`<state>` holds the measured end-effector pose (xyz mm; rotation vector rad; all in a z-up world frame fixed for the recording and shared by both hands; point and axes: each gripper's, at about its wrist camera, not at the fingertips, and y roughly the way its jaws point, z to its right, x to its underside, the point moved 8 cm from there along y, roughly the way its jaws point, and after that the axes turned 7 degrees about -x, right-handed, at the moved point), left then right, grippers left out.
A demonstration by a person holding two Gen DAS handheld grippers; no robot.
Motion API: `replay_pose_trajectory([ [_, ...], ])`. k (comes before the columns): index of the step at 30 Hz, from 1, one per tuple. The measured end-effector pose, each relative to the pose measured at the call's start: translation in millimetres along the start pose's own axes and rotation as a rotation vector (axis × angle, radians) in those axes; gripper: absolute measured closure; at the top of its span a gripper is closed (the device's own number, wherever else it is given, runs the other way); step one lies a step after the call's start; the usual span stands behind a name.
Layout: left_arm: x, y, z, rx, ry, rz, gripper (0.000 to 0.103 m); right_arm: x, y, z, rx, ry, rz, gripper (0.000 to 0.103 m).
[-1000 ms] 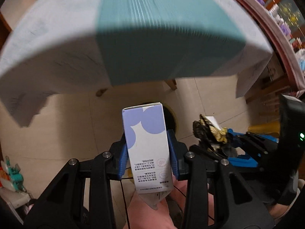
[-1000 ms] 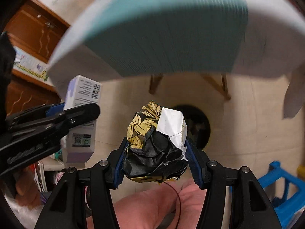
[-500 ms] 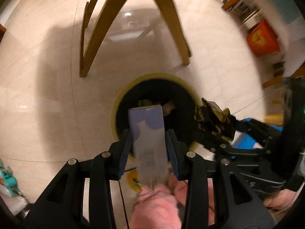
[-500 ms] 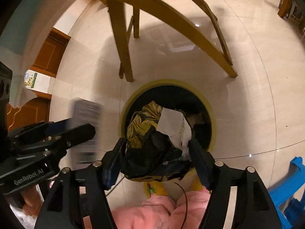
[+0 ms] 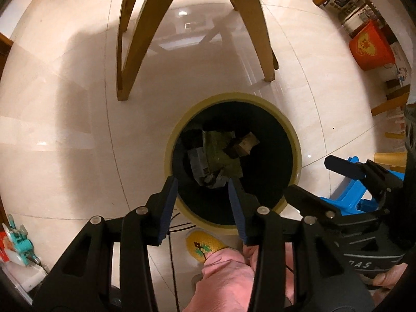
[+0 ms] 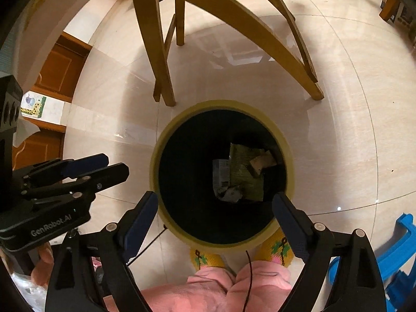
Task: Collect trash
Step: 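Raise both tools back toward the table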
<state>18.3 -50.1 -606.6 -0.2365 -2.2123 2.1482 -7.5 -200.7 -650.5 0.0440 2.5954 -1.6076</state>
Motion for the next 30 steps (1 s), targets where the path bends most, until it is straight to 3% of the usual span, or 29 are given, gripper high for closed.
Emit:
replay_pose_trajectory([
  [5,2.4,-24.2,-2.0,-0.003,-0.003,0.009,0.05,-15.9,-24.9,-1.1,-0.004,-0.009,0.019,0.012],
  [12,-0.7,-89.7,-4.9,0.011,-0.014,0.022,0.049,-17.3,-93.6,-28.0,0.009,-0.01,0.042,0.012],
  [18,-6.4,-188.0,-8.0,0.033,-0.019,0.067,0.049,-26.9,-177.0,-65.6,0.012,-0.015,0.089,0.012],
  [23,-17.6,-282.3,-19.9,0.047,-0.022,0.097,0.049,-41.5,-260.2,-108.3,0.07,-0.067,0.136,0.012],
  [30,-37.7,-400.5,-52.3,-0.045,-0.025,0.233,0.049,-64.1,-367.1,-175.4,0.153,-0.175,0.232,0.012],
])
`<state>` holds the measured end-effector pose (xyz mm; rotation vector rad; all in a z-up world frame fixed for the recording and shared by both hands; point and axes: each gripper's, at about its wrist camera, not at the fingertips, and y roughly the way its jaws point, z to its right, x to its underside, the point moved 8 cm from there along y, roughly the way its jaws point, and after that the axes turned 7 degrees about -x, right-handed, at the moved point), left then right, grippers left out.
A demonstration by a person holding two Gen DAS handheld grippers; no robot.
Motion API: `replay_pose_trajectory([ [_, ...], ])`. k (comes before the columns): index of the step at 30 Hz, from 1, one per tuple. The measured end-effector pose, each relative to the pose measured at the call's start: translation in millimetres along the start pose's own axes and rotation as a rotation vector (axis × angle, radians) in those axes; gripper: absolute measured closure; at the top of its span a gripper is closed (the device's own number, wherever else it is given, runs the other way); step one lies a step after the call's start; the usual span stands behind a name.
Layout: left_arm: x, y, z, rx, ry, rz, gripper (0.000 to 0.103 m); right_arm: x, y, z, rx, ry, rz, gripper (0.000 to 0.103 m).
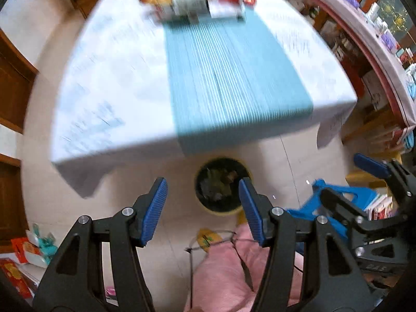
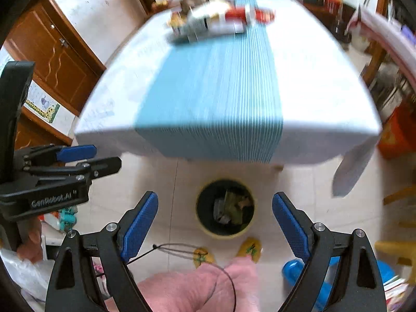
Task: Collect trash
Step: 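Raise both tools back toward the table, then grasp the red paper cup with the right gripper while the left grasps green wrappers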
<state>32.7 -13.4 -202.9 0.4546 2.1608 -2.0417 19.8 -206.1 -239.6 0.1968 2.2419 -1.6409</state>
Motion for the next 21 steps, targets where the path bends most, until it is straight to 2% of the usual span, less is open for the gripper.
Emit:
replay_pose_trajectory([
  [4,-25.8,-49.9,-17.9,-0.03,-0.015,0.081,0.049,-32.2,-51.9,-18.4,0.033,-0.038,0.075,0.012],
  [12,-71.0,-122.6,-56.5,0.027,-0.082,0.192,0.049,-91.3,-115.6,-53.5,0.093,-0.109,0.194,0.012],
  [14,-82.7,-135.4,-62.6,0.031,-0.087,0.215,0.049,-105.7,-127.3,-61.3,0.09,-0.12,0.214,0.012],
  [21,-129.8,-156.1,-73.7,-0.037,-0.106,0.274,0.049,-177.4,-154.6,-76.6,0.085,-0.219,0.268,0.012],
])
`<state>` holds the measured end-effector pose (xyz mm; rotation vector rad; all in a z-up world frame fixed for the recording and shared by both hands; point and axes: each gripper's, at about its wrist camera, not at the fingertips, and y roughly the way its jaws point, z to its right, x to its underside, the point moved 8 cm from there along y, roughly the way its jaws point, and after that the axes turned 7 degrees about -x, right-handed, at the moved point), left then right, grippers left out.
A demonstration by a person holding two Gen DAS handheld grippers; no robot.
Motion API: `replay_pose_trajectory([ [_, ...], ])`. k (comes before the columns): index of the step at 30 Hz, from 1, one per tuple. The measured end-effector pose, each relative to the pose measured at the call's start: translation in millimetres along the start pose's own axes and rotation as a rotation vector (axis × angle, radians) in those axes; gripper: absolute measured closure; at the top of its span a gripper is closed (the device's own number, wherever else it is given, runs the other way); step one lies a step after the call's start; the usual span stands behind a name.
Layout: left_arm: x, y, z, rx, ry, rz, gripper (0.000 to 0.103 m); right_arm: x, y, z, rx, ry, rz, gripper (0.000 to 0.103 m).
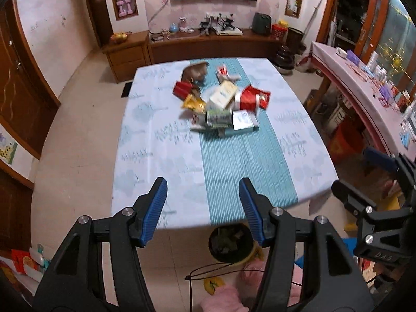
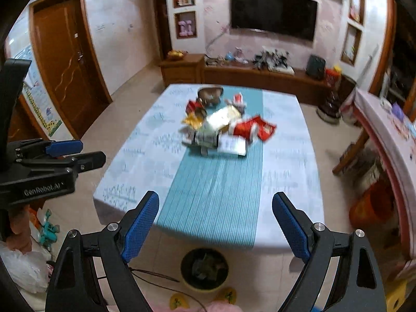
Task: Collect trash
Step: 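Grasp the red paper cup with the right gripper while the left grasps green wrappers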
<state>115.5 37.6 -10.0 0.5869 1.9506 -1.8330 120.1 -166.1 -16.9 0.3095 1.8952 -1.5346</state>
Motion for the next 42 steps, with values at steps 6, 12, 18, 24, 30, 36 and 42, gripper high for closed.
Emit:
replay_pose_trajectory([
  [6,-38.6,34.5,5.2,-0.011,-0.076,-0.054,0.049,-65.4,30.0,28.3,-0.006,-0.103,-0.005,0.012],
  [12,-75.7,92.2,13.1,-0.057,-0.208,-0.116,0.049,-127.4,109.6,79.1,-0.074,-0.215,-0.061,0.015],
  [18,-105.9,175.3,32.7,-0.064,-0.363,-0.218,0.049,-166.2,215.9,130.9,-0.147,-0.315,-0.173,0.017],
  [24,-113.6,258.9,48.7,-0.092,-0.469,-0.295,0.049,-165.3,332.0,164.7,-0.22,-0.39,-0.328,0.025],
  [30,-110.1,320.9,56.2,-0.115,-0.559,-0.367,0.049,-137.7,400.4,165.4,-0.251,-0.455,-0.417,0.028],
  [36,-95.7,353.6,56.7,-0.127,-0.644,-0.45,0.049,-118.1,439.4,165.7,-0.277,-0.499,-0.476,0.029],
  [42,-78.1,371.1,57.0,-0.126,-0.782,-0.515,0.049,-121.6,442.3,170.0,-0.335,-0.499,-0.43,0.035],
])
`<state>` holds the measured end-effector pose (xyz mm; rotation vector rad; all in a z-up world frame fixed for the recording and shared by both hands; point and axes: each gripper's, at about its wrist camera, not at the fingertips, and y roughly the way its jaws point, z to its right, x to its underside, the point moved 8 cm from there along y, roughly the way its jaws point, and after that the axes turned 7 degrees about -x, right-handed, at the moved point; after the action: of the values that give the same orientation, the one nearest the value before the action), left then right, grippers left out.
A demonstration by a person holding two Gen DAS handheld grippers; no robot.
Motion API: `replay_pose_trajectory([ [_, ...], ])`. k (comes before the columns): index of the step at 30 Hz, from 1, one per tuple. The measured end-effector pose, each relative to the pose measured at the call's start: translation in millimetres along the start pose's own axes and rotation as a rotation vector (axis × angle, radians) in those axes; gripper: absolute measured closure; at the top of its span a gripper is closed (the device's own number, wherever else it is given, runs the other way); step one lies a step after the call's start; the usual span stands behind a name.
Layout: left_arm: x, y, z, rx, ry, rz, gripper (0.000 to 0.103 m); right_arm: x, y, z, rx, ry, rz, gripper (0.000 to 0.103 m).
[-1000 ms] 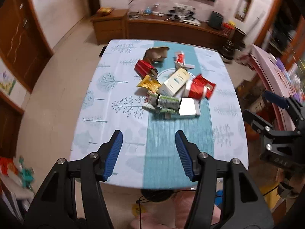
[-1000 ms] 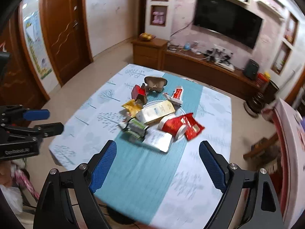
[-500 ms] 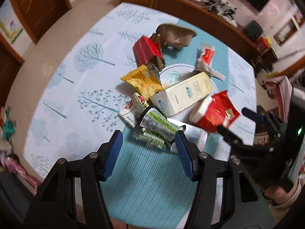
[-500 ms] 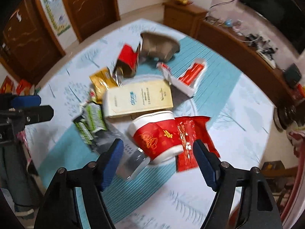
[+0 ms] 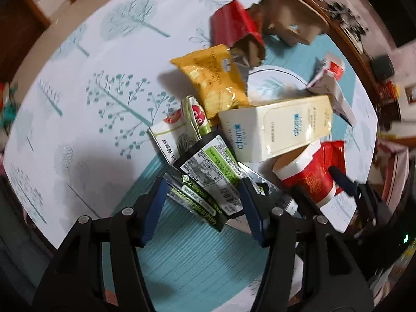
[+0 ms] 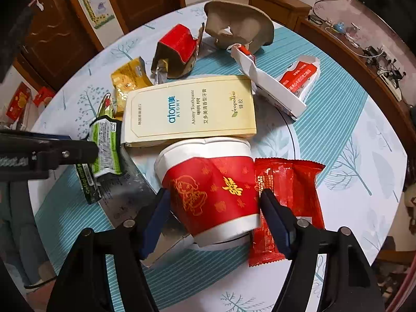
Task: Collect trash
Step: 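Grasp the red paper cup with the right gripper while the left grasps green wrappers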
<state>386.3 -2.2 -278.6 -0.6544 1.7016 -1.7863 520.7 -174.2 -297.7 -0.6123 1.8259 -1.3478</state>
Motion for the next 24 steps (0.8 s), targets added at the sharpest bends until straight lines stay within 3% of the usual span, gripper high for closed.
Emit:
replay_pose_trajectory([
  [9,-0.5,15.3,10.1,-0.01,-0.041,-0.015,0.049,2.5,-3.2,-7.7,-0.025,0.003,0.025,0.04],
  [24,-23.5,22.7,15.0,0.067,-0.132,-0.042,0.049,1.9,-7.8,-8.2,-0.074,0.054,0.043,0.041],
])
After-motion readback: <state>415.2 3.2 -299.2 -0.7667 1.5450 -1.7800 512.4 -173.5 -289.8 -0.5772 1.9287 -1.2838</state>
